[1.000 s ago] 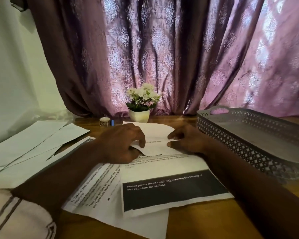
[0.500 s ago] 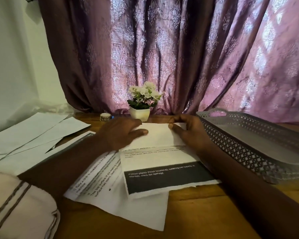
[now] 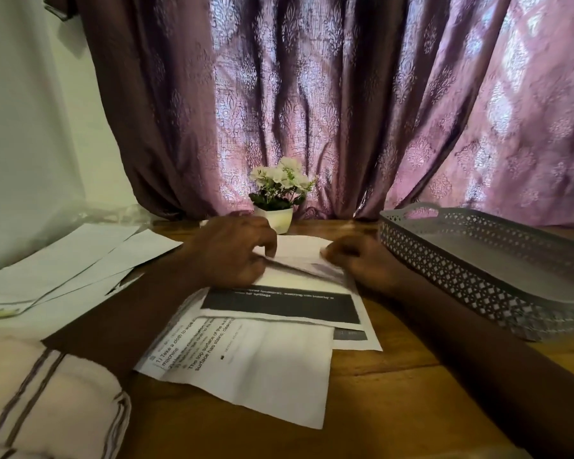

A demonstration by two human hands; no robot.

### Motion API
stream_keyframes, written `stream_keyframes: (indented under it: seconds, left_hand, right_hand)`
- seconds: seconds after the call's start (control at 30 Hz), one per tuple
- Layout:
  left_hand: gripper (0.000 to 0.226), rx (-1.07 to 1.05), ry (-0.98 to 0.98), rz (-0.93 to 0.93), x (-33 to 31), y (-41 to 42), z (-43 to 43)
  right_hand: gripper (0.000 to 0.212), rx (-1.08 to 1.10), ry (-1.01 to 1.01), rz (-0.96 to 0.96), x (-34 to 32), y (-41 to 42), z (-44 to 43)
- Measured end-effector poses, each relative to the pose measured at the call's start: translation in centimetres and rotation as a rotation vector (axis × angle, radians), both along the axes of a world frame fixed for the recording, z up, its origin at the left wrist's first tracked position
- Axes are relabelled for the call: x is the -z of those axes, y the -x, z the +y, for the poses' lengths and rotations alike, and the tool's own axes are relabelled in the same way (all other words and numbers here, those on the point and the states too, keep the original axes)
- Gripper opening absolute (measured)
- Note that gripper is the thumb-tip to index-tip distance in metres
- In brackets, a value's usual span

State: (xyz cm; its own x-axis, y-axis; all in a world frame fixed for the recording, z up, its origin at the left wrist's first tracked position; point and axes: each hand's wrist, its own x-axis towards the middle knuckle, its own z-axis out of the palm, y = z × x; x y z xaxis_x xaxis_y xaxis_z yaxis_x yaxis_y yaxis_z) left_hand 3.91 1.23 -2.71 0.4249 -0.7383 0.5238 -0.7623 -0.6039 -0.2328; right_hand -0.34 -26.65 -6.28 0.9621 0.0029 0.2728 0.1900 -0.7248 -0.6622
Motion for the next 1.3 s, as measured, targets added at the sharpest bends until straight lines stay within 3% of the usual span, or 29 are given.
stream_keyframes:
  seconds: [0.07,0.17,0.23,0.37,0.47,0.57,0.7,0.8,0.87,0.97,1.07,1.17,1.3]
  left_hand:
    - [0.027,-0.044,-0.078,0.133,0.6,-0.2,-0.4]
    - [0.048,-0.088,-0.028,0.333,1.9,-0.7,-0.9]
    - [0.053,-0.093,0.028,0.431,2.6,-1.0,-1.3]
    - [0.042,-0.054,0.061,0.544,2.8,-0.9,-1.4]
    - [0.06,-0.043,0.143,0.585,2.3,-0.6,-1.3]
    - [0.063,-0.039,0.205,0.474,1.8,-1.0,-1.2]
    - [0.044,-0.117,0.143,0.152,0.9,-0.7,-1.1]
    - [0.025,-0.123,0.063,0.041,0.3,0.4,-1.2]
    - [0.025,-0.162,-0.032,0.05,0.5,0.9,-1.5]
    - [0.031,-0.154,-0.083,0.223,1.3,0.6,-1.6]
    - [0.059,-0.151,0.042,0.529,1.9,0.5,-1.3]
    - [0.078,-0.173,0.007,0.778,2.6,1.5,-2.0]
    - [0.08,-0.3,-0.209,0.736,3.8,2.2,-3.5]
  right_hand:
    - [0.061,-0.014,0.32,0.083,-0.3,0.3,0.1]
    - [0.056,-0.017,0.435,0.096,-1.1,0.7,0.7]
    - [0.048,-0.027,0.364,0.108,-1.2,0.8,0.9]
    - [0.042,-0.046,0.317,0.039,-1.4,1.7,1.4]
    - [0.028,-0.117,-0.014,-0.043,-1.1,1.9,1.9]
    - [0.018,-0.127,-0.244,-0.159,-0.7,1.3,1.9]
    - [0.014,-0.167,-0.396,-0.173,-0.5,1.2,1.8]
    - [0.038,-0.124,-0.291,-0.145,-0.9,1.9,2.2]
    - [0.043,-0.116,-0.182,-0.105,-1.0,2.0,2.4]
    - [0.027,-0.149,0.089,-0.011,-1.0,2.2,2.9]
    - [0.038,-0.177,0.368,0.039,-0.3,2.2,3.8]
    - [0.047,-0.184,0.477,0.061,0.3,1.8,4.5]
    - [0.056,-0.172,0.618,0.165,0.6,1.4,4.4]
